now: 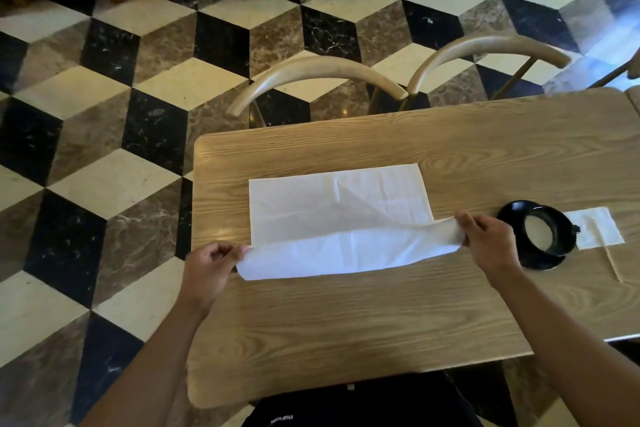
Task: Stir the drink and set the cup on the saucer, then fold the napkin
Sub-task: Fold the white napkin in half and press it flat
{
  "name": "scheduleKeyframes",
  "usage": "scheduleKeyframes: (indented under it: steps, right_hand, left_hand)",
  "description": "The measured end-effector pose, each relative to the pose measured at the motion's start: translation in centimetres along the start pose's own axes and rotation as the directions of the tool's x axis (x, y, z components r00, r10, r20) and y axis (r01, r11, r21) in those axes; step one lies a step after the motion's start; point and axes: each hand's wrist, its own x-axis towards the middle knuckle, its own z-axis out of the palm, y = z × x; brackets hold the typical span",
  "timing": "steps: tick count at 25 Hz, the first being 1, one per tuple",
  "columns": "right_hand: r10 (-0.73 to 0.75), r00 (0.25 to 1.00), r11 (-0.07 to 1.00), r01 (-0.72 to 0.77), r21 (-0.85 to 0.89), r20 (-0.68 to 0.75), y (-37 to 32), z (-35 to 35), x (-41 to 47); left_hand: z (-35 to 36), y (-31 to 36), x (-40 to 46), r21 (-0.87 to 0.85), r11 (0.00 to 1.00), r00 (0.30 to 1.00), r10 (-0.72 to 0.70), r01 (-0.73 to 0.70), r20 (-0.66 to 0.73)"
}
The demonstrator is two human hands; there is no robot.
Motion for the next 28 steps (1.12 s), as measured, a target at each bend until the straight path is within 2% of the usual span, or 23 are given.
scheduleKeyframes:
  steps: [5,8,11,15,21,25,28]
  right_hand:
    - [0.012,0.997,0.999,-0.009,-0.043,0.076,-3.1,1.2,3.6]
    - [0.011,0.994,0.996,-0.001,-0.086,0.113,-4.7,2.3,6.0]
    - [0.004,0.990,0.992,0.014,-0.122,0.144,-5.4,3.6,8.3]
    - [-0.006,0.987,0.985,0.033,-0.170,0.161,-5.4,4.8,10.9]
    - [0.015,0.978,0.990,0.014,-0.139,0.208,-5.5,6.9,14.3]
    - [-0.001,0.981,0.975,0.044,-0.217,0.196,-5.3,7.8,15.2]
    - [-0.017,0.979,0.970,0.066,-0.236,0.205,-5.0,8.4,15.6]
  left_hand:
    - [-0.4,0.8,4.5,-0.133,0.983,0.992,-0.122,0.123,0.019]
    - [0.9,0.9,7.2,-0.186,0.964,0.979,-0.201,0.192,-0.030]
    - [2.4,1.3,9.7,-0.194,0.960,0.970,-0.222,0.200,-0.103]
    - [3.4,2.3,12.2,-0.082,0.980,0.959,-0.197,0.184,-0.206]
    - [4.0,2.9,15.9,0.002,0.990,0.959,-0.139,0.144,-0.245]
    - [4.7,3.2,16.6,0.186,0.980,0.967,-0.021,0.070,-0.254]
    - [4.7,2.8,17.1,0.241,0.970,0.966,0.026,0.038,-0.258]
